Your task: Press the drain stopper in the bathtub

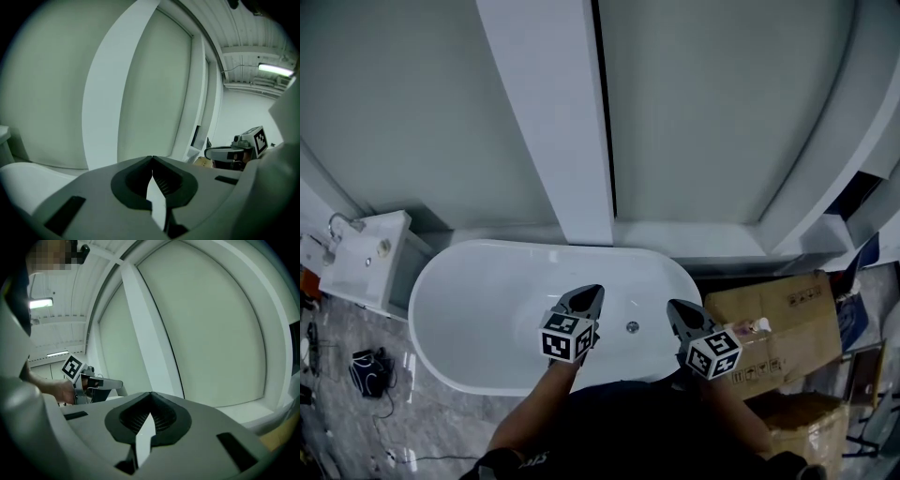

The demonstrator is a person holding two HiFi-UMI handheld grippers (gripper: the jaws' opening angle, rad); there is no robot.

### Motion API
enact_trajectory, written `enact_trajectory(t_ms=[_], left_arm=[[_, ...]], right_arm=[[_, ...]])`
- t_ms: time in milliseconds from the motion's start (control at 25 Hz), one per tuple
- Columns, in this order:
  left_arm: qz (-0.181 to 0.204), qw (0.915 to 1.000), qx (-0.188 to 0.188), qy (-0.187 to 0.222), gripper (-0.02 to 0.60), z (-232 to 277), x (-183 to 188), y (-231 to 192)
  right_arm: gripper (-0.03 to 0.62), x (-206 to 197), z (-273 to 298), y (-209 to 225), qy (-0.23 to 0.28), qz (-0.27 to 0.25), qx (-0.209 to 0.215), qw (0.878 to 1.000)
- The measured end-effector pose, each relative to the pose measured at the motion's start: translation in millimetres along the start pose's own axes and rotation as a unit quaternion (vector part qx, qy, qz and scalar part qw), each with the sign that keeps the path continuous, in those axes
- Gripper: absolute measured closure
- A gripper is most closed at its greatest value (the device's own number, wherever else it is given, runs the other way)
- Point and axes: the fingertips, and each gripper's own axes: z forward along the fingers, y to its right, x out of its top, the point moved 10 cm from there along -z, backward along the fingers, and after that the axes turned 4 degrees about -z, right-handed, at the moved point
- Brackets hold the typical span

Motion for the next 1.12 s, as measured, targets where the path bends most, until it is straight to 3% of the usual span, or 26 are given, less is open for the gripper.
enact_trajectory(t_ms=[520,840,1120], left_arm=[[0.027,0.9984,0.023,0.045,0.565,1,55,58],[0.066,0.9956,0.023,0.063,0.565,-27,78,45],[0.085,0.9921,0.022,0.089,0.565,-46,100,22]], right_arm=[[0.582,87,-32,53,0.097,-0.039,0.071,0.992],[0.582,111,-21,22,0.133,-0.054,0.075,0.987],[0.583,113,-8,-4,0.132,-0.06,0.062,0.987]])
